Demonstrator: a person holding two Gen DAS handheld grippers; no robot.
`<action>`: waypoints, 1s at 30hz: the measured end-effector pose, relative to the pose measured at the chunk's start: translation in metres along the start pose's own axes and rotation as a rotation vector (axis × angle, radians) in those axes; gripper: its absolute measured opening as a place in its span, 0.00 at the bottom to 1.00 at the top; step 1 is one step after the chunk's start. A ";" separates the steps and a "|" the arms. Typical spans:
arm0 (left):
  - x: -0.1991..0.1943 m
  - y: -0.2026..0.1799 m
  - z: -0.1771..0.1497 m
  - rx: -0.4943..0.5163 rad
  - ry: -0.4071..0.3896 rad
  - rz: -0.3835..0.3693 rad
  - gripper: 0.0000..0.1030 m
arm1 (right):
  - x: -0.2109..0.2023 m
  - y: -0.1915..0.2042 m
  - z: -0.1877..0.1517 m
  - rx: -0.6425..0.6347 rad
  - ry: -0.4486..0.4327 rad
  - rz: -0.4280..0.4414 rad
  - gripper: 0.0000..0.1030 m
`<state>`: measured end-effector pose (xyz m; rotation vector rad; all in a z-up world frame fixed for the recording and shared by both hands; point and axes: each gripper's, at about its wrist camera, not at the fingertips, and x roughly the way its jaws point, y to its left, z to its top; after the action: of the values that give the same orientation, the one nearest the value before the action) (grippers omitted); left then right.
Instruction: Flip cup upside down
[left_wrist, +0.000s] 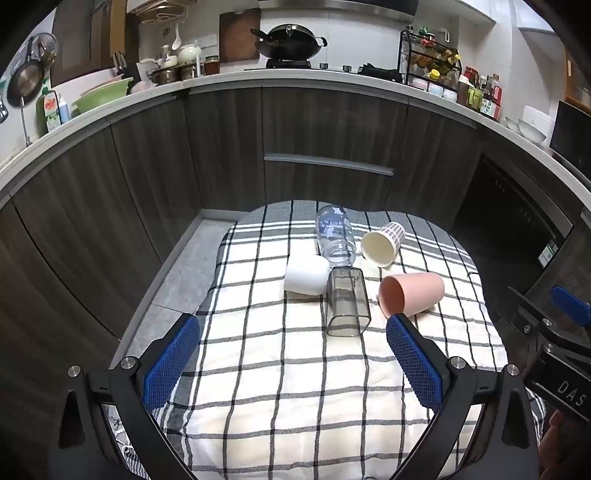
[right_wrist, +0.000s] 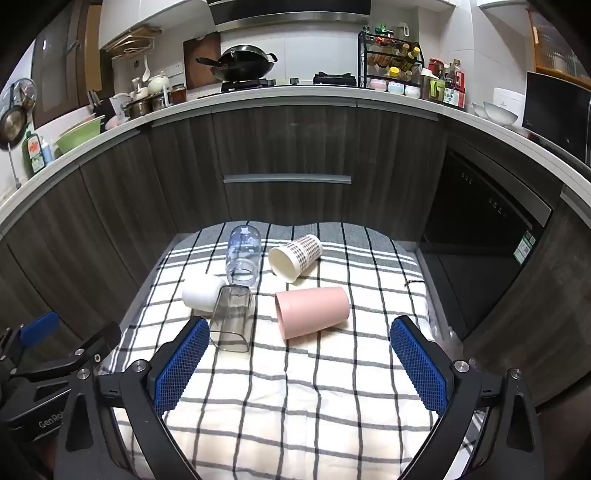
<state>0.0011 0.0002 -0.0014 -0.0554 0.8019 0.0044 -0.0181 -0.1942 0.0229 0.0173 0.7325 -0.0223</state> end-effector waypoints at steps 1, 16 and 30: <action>0.001 0.000 0.000 0.000 0.007 -0.003 1.00 | 0.000 0.000 0.000 -0.001 0.002 -0.001 0.96; -0.004 0.000 -0.007 0.008 -0.022 0.023 1.00 | -0.001 -0.004 -0.002 0.011 0.001 0.011 0.96; -0.014 -0.004 -0.004 0.011 -0.030 0.025 1.00 | -0.012 -0.003 -0.001 0.021 -0.013 0.016 0.96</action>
<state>-0.0111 -0.0039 0.0064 -0.0345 0.7721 0.0246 -0.0274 -0.1972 0.0299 0.0428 0.7193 -0.0142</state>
